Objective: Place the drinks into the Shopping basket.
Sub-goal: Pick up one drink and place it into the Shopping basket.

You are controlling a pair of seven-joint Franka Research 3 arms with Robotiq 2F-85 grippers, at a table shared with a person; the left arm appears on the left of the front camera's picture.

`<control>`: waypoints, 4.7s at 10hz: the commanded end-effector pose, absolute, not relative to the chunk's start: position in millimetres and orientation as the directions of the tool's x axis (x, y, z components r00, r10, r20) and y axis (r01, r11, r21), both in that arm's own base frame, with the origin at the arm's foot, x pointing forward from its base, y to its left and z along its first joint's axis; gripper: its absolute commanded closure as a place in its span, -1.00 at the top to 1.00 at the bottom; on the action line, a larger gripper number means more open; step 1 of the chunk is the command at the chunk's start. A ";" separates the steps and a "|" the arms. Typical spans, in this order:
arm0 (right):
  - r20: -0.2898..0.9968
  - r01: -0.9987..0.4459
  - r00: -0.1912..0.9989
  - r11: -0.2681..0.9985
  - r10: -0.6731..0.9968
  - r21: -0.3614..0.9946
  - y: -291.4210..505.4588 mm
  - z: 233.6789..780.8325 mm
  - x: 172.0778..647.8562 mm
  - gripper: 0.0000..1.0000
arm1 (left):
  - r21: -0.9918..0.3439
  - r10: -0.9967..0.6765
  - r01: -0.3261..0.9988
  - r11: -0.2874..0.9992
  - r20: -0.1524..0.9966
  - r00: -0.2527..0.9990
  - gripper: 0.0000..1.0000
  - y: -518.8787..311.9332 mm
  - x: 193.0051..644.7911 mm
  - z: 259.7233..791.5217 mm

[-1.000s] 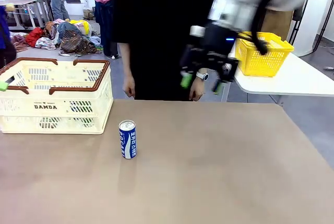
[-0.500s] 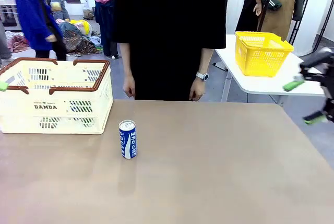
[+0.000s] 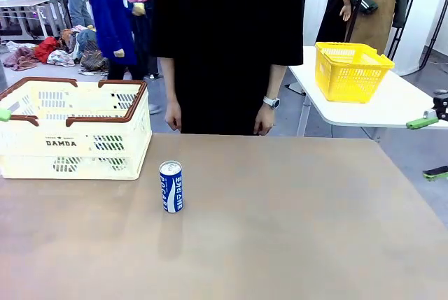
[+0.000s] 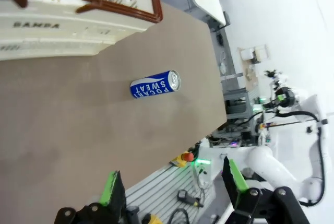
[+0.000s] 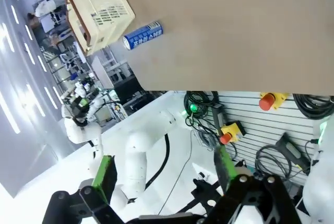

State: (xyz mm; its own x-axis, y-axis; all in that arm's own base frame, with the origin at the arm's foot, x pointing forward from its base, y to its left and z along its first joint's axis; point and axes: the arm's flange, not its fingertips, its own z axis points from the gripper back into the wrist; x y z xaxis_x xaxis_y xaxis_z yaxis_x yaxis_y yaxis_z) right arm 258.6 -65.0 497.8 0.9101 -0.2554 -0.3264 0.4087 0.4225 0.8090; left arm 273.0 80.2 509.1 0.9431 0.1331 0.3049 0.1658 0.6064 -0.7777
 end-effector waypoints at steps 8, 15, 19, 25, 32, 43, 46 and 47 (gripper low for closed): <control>-0.294 0.370 0.927 0.435 -0.234 0.821 -60.4 507.7 255.5 1.00 | -0.151 -0.369 0.405 0.902 0.217 0.904 1.00 -229.6 390.7 512.2; -0.294 0.370 0.927 0.435 -0.234 0.821 -60.4 507.7 255.5 1.00 | -0.053 -0.247 0.265 0.963 0.230 0.941 1.00 -279.1 388.0 437.5; -0.294 0.370 0.927 0.435 -0.234 0.821 -60.4 507.7 255.5 1.00 | -0.078 -0.271 0.291 0.954 0.200 0.942 1.00 -287.5 401.3 415.6; -0.294 0.370 0.927 0.435 -0.234 0.821 -60.4 507.7 255.5 1.00 | -0.060 -0.300 0.311 0.948 0.147 0.943 1.00 -293.8 408.7 393.6; -0.294 0.370 0.927 0.435 -0.234 0.821 -60.4 507.7 255.5 1.00 | -0.062 -0.312 0.320 0.945 0.115 0.943 -1.00 -292.4 414.1 392.9; -0.294 0.370 0.927 0.435 -0.234 0.821 -60.4 507.7 255.5 1.00 | -0.062 -0.374 0.397 0.916 0.227 0.899 -1.00 -231.8 383.3 624.6; -0.294 0.370 0.927 0.435 -0.234 0.821 -60.4 507.7 255.5 1.00 | -0.054 -0.370 0.395 0.917 0.253 0.894 -1.00 -234.7 375.9 624.6; -0.294 0.370 0.927 0.435 -0.234 0.821 -60.4 507.7 255.5 1.00 | -0.050 -0.372 0.395 0.917 0.241 0.896 -1.00 -234.3 374.9 631.9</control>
